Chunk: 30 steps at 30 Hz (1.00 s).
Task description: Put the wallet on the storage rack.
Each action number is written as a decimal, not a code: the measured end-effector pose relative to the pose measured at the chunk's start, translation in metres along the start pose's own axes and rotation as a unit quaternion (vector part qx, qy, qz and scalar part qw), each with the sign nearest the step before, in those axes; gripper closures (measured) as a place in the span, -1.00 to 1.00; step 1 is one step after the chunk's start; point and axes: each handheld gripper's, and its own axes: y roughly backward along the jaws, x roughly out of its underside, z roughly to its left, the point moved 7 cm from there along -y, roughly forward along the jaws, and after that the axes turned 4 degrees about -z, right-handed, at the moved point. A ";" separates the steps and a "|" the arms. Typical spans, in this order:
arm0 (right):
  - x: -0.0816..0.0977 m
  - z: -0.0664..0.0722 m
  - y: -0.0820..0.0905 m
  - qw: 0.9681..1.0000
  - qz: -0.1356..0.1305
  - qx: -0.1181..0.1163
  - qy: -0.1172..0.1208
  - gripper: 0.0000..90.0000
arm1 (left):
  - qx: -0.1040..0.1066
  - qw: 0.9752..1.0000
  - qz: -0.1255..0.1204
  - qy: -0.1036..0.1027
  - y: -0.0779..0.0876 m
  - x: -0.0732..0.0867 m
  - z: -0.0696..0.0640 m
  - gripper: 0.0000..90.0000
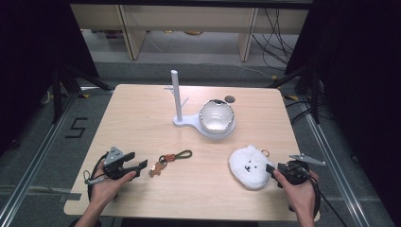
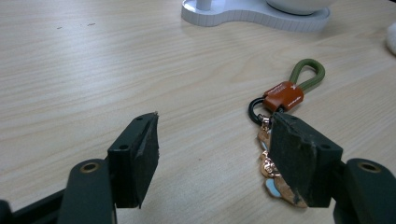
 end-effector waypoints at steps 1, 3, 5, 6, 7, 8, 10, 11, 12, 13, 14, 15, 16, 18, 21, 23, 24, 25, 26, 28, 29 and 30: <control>-0.002 -0.001 -0.001 1.000 0.008 -0.004 0.006 0.00 | -0.002 1.000 0.002 -0.002 0.000 -0.001 0.000 -0.28; -0.006 -0.004 -0.002 0.999 0.033 -0.006 0.026 -0.02 | 0.001 1.000 0.000 -0.001 -0.002 -0.003 -0.002 -0.27; -0.007 -0.001 0.002 0.998 0.065 0.002 0.007 -0.04 | -0.002 1.000 0.002 -0.002 -0.002 -0.003 -0.002 -0.27; -0.014 -0.005 0.000 0.994 0.101 -0.029 0.033 -0.05 | -0.001 1.000 0.000 -0.003 -0.003 -0.005 -0.003 -0.27; -0.016 -0.005 0.000 0.993 0.110 -0.036 0.038 -0.05 | -0.001 1.000 0.000 -0.003 -0.003 -0.005 -0.003 -0.27; -0.019 -0.003 0.001 0.991 0.125 -0.045 0.031 -0.04 | 0.003 1.000 -0.002 -0.004 -0.004 -0.006 -0.006 -0.27; -0.023 -0.005 -0.001 0.988 0.139 -0.051 0.048 -0.03 | 0.005 1.000 0.001 -0.005 -0.004 -0.006 -0.007 -0.26; -0.025 -0.006 -0.003 0.986 0.144 -0.054 0.058 -0.01 | 0.005 1.000 0.003 -0.006 -0.004 -0.006 -0.007 -0.26; -0.027 -0.007 -0.004 0.985 0.148 -0.057 0.065 0.01 | 0.003 1.000 0.005 -0.006 -0.003 -0.005 -0.007 -0.26; -0.027 -0.006 -0.004 0.983 0.159 -0.064 0.063 0.01 | 0.004 1.000 0.004 -0.006 -0.003 -0.005 -0.007 -0.26; -0.028 -0.005 -0.003 0.982 0.180 -0.034 0.054 0.02 | 0.005 1.000 0.004 -0.006 -0.003 -0.005 -0.007 -0.26; -0.030 -0.006 -0.005 0.980 0.186 -0.033 0.068 0.03 | 0.006 1.000 0.003 -0.005 -0.003 -0.005 -0.007 -0.26; -0.033 -0.006 -0.005 0.977 0.196 -0.031 0.077 0.04 | 0.008 1.000 0.001 -0.003 -0.003 -0.004 -0.006 -0.26; -0.039 -0.003 -0.005 0.974 0.214 -0.029 0.074 0.04 | 0.005 1.000 0.003 -0.003 -0.002 -0.003 -0.005 -0.26; -0.045 0.000 -0.012 0.968 0.237 -0.021 0.081 0.05 | 0.006 1.000 0.005 -0.002 -0.003 -0.003 -0.005 -0.26; -0.047 0.003 -0.016 0.963 0.254 -0.022 0.083 0.05 | 0.011 1.000 0.003 -0.003 -0.004 -0.003 -0.006 -0.25; -0.048 0.004 -0.019 0.960 0.263 -0.027 0.088 0.05 | 0.011 1.000 0.004 -0.002 -0.004 -0.003 -0.006 -0.25; -0.049 0.004 -0.022 0.959 0.265 -0.028 0.090 0.06 | 0.009 1.000 0.002 0.000 -0.004 -0.004 -0.006 -0.25; -0.050 0.004 -0.024 0.957 0.274 -0.028 0.094 0.06 | 0.009 1.000 0.002 0.000 -0.004 -0.004 -0.006 -0.25; -0.051 0.005 -0.027 0.954 0.280 -0.030 0.100 0.06 | 0.009 1.000 0.002 0.000 -0.004 -0.004 -0.006 -0.25; -0.051 0.005 -0.031 0.948 0.296 -0.036 0.112 0.06 | 0.009 1.000 0.002 0.000 -0.005 -0.004 -0.006 -0.25; -0.051 0.007 -0.032 0.946 0.303 -0.033 0.109 0.06 | 0.009 1.000 0.003 0.000 -0.004 -0.004 -0.006 -0.25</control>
